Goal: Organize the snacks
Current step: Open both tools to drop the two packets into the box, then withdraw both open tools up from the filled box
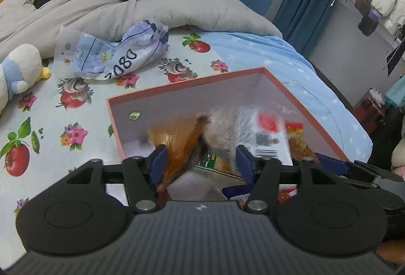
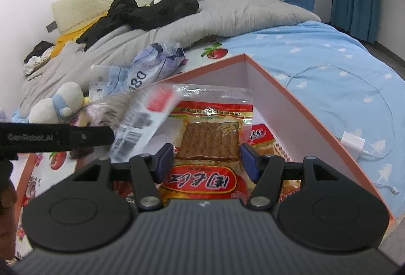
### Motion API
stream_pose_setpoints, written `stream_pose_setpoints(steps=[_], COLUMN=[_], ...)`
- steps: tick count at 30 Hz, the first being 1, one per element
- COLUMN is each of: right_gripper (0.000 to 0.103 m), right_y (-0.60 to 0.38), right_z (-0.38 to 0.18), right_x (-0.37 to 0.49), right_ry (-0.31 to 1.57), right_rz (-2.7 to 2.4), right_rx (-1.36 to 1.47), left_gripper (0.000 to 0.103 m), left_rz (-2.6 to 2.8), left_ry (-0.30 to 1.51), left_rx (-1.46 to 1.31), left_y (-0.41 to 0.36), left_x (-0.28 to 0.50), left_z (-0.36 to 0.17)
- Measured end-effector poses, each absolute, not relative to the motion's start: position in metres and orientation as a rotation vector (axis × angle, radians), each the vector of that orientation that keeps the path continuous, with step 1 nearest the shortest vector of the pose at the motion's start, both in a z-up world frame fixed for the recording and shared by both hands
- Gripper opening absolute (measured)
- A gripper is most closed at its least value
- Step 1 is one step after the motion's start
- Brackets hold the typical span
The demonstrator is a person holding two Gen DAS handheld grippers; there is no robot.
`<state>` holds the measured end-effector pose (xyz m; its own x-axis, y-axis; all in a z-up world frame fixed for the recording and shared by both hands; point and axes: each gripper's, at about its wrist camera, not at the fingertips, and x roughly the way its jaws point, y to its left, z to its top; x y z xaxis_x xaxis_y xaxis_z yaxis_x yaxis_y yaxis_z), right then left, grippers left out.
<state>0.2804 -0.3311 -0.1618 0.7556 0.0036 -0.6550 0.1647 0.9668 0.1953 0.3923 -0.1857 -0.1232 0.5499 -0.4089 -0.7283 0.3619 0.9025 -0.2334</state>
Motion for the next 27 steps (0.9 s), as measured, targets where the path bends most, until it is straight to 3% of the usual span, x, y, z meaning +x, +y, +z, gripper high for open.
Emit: stream_pose_setpoints(steps=[3, 27], right_gripper=[0.073, 0.073], right_y=[-0.329, -0.296], right_z=[-0.159, -0.059], right_x=[0.277, 0.162], right_ry=[0.715, 0.436], right_rz=[-0.099, -0.087], right_rx=[0.240, 0.176], left_gripper=[0.075, 0.075], left_rz=[-0.444, -0.466], left_ry=[0.853, 0.577], left_rx=[-0.069, -0.052], left_y=[-0.177, -0.120], left_x=[0.386, 0.241], left_z=[-0.116, -0.002])
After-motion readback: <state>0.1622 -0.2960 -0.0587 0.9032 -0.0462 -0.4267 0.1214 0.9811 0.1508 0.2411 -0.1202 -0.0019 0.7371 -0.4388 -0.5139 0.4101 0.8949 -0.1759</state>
